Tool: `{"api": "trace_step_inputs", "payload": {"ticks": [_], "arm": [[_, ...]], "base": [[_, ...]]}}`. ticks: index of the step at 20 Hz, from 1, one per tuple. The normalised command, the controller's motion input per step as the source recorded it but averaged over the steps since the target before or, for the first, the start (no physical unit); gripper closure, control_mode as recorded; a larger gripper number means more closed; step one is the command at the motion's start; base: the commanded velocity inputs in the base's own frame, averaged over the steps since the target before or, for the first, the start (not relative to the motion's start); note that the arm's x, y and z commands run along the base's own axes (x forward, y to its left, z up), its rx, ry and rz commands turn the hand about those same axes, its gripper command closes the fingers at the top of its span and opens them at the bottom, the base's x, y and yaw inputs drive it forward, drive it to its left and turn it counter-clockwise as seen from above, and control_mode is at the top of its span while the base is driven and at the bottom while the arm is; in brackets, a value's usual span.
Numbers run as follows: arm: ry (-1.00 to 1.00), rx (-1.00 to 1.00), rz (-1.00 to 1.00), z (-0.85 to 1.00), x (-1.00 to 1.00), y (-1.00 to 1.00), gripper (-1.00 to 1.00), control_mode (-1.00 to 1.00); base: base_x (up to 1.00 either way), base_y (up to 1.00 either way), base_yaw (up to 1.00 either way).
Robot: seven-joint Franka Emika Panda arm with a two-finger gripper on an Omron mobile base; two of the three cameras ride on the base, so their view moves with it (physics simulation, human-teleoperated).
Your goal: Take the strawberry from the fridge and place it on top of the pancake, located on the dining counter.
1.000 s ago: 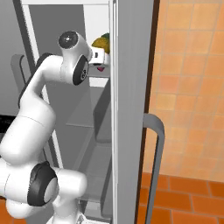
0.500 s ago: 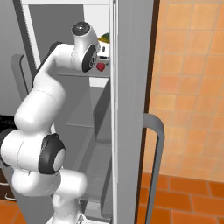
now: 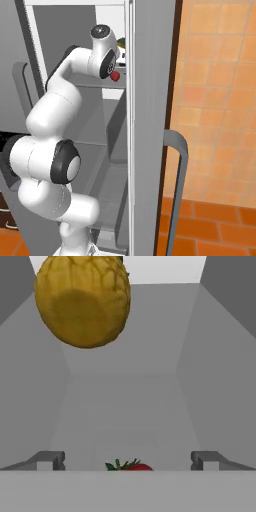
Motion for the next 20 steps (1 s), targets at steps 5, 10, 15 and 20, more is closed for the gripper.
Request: {"api": "trace_step_inputs", "payload": {"ticks": [5, 10, 15, 20], "arm": [[-0.05, 0.01, -0.02, 0.00, -0.42, 0.00, -1.00, -1.00], [0.02, 0.01, -0.01, 0.00, 0.00, 0.01, -1.00, -1.00], [0.08, 0.00, 0.00, -0.10, 0.12, 0.06, -1.00, -1.00], [0.02, 0.00, 0.00, -0.20, 0.10, 0.00, -1.00, -1.00]], "base": [[0.00, 0.00, 0.00], [0.00, 0.00, 0.00], [0.00, 0.00, 0.00], [0.00, 0.00, 0.00]]}}
